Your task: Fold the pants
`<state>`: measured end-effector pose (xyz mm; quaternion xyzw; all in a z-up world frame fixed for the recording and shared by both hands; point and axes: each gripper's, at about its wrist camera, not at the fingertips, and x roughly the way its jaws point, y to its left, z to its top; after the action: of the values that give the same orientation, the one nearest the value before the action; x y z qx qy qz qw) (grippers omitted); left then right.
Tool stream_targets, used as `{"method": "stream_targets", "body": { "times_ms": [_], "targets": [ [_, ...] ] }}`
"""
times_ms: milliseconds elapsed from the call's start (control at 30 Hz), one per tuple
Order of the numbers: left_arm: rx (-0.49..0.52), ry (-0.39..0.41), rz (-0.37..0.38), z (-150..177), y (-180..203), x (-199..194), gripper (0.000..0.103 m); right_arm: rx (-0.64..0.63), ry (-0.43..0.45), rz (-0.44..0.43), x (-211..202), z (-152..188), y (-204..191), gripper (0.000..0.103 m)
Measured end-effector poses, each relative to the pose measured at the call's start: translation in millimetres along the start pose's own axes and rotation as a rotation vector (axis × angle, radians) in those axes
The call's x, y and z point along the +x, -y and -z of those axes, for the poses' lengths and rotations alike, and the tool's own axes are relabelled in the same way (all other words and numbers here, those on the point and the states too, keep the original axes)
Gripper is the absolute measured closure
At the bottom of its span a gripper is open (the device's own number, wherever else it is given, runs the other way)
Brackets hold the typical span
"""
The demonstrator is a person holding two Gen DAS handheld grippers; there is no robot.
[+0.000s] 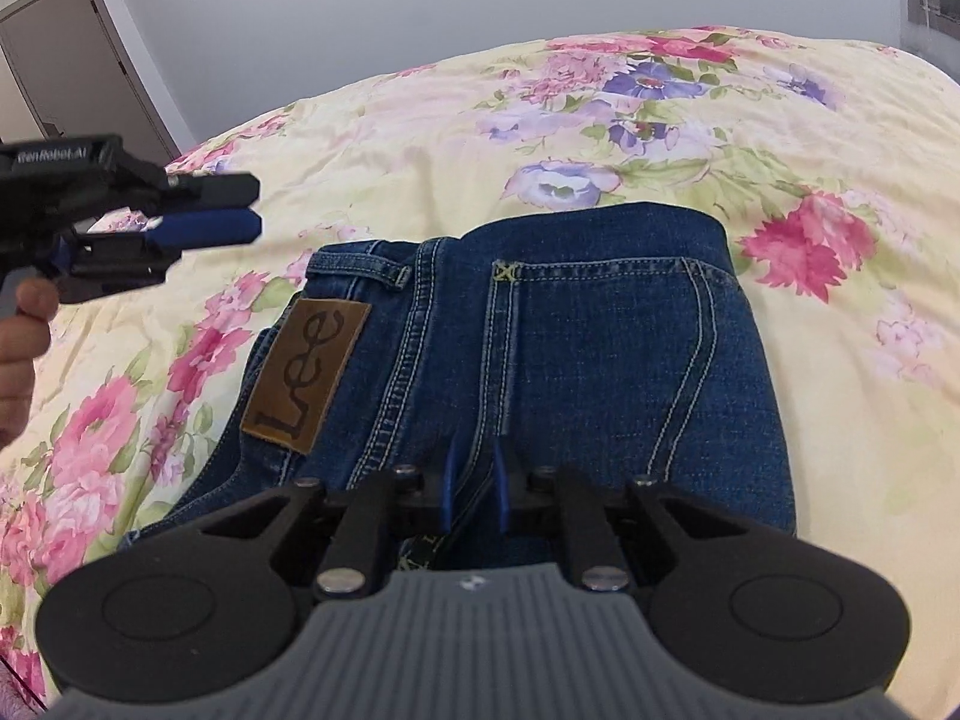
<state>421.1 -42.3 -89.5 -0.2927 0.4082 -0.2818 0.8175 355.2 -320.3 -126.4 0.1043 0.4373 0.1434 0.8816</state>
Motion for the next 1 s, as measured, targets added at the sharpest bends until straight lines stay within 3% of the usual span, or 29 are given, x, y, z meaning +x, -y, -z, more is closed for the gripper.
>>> {"method": "stream_targets", "body": {
  "times_ms": [133,267,633,800,867,1000],
  "targets": [
    [0.016,-0.091,-0.035,10.2,1.9,6.2,0.077,-0.002,0.001,0.01,1.9,0.7,-1.7,0.094],
    [0.031,-0.114,-0.084,28.7,2.6,20.2,0.056,0.02,-0.004,0.0,2.3,-0.9,1.9,0.094],
    [0.049,-0.123,-0.132,32.4,-7.9,67.2,0.054,0.047,-0.015,-0.054,3.1,-1.6,13.4,0.094],
    [0.099,-0.085,-0.128,40.3,1.2,58.3,0.082,0.101,-0.006,-0.092,4.6,1.1,23.8,0.095],
    [0.176,-0.066,-0.137,39.8,21.4,46.6,0.089,0.111,-0.004,-0.095,2.5,-0.2,23.6,0.095],
    [0.351,-0.048,-0.169,38.3,61.1,19.7,0.091,0.122,0.012,-0.128,-13.9,-7.5,19.2,0.092]
  ]
}}
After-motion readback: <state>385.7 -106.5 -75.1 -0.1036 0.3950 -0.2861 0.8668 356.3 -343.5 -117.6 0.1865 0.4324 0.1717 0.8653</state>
